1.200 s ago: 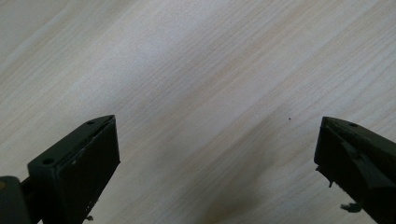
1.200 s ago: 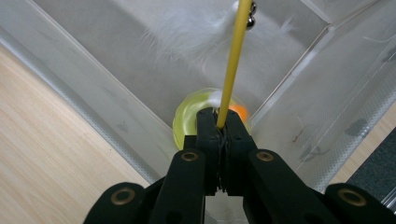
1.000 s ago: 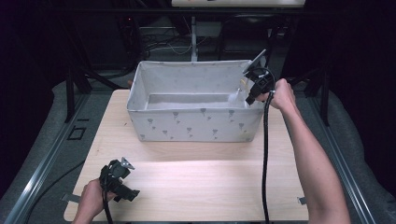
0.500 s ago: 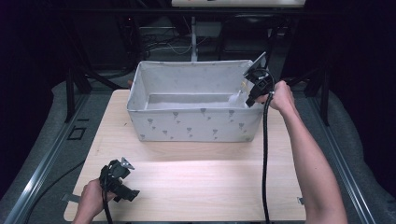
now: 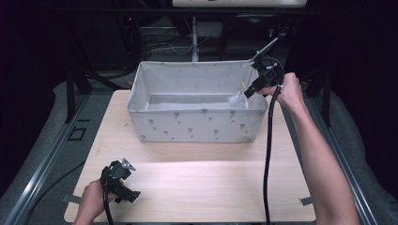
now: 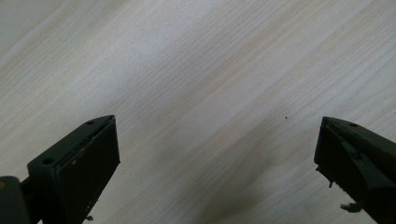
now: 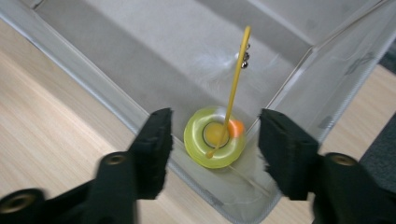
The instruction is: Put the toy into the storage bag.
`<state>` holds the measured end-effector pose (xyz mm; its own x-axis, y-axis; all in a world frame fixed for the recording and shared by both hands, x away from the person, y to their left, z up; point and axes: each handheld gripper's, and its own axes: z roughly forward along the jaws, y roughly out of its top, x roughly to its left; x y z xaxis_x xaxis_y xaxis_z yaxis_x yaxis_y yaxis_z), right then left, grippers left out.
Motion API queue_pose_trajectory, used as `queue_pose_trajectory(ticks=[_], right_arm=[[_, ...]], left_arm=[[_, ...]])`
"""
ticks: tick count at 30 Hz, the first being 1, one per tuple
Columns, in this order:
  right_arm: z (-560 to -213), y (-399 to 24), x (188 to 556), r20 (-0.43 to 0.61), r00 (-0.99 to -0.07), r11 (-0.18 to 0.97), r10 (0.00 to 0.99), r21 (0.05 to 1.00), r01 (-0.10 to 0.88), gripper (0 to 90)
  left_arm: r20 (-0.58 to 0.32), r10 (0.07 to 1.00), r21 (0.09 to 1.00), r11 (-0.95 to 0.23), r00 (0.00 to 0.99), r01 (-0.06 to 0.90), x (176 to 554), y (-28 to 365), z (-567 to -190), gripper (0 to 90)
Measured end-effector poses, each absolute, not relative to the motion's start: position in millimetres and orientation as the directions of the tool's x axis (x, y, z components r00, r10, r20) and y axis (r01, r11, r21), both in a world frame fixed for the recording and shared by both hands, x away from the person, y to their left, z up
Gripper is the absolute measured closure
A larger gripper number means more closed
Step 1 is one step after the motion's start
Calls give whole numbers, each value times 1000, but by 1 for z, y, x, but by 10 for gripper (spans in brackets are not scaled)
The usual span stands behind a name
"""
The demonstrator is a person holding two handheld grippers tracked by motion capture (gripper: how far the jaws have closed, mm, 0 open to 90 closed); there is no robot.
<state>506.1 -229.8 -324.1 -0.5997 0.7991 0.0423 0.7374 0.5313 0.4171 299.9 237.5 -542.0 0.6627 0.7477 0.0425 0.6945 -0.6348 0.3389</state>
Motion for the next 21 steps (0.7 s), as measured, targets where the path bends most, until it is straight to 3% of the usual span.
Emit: queue_pose_trajectory(ticks=[8,21], right_arm=[[-300,-223,480,19,-626,542,780,480,690,162],[-298,-199,426,-27,-719,626,694,515,585,29]], left_arm=[[42,747,339,-635,663,694,300,238,-542,1],[43,746,333,-638,665,694,299,237,-542,1]])
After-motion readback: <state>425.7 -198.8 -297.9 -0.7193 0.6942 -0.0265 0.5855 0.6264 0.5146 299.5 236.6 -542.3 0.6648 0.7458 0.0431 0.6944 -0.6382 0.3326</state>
